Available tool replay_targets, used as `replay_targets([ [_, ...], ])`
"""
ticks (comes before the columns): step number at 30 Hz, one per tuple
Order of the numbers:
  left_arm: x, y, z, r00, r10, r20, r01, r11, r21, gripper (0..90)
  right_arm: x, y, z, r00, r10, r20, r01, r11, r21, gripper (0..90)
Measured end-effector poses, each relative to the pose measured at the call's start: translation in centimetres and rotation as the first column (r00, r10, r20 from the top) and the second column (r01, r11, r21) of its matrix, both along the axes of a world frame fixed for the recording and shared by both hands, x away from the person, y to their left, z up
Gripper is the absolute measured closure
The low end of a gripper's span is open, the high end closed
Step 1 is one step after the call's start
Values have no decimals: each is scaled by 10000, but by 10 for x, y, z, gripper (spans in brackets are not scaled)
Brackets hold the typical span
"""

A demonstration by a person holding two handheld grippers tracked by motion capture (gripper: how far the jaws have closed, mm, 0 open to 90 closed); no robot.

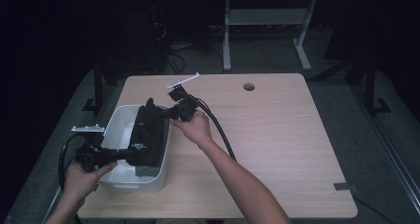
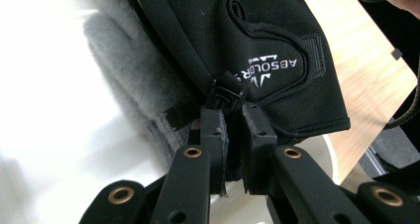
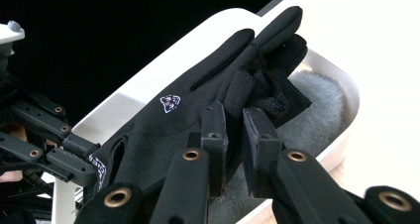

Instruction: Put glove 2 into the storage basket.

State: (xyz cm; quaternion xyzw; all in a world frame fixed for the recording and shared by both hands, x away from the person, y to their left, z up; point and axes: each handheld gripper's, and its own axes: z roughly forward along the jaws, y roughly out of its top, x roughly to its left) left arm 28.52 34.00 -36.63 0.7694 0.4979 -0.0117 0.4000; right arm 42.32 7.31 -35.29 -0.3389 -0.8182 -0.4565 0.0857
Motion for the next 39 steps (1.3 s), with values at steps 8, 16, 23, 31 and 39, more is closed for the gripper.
replay_targets([
  [8, 1, 1, -8, 9995, 38, -309, -41, 9999, -97, 815, 0, 2, -10, 9998, 107, -187, -108, 9999, -61, 804],
  [16, 3, 2, -13, 9988, -18, -498, 17, 10000, -11, 806, -1, 2, -13, 9998, 74, -176, -78, 9996, -272, 780],
  [23, 4, 2, -14, 9984, 3, -572, 2, 10000, 83, 772, 0, 0, -15, 9999, -70, -89, 66, 9991, -409, 762],
  [31, 4, 6, -10, 9984, 245, -504, -239, 9996, 117, 649, 0, -3, -15, 9999, -115, -101, 111, 9990, -431, 752],
  [39, 4, 9, -2, 9992, 289, -281, -285, 9995, 156, 621, 0, -10, -12, 9997, -240, -63, 238, 9991, -364, 743],
])
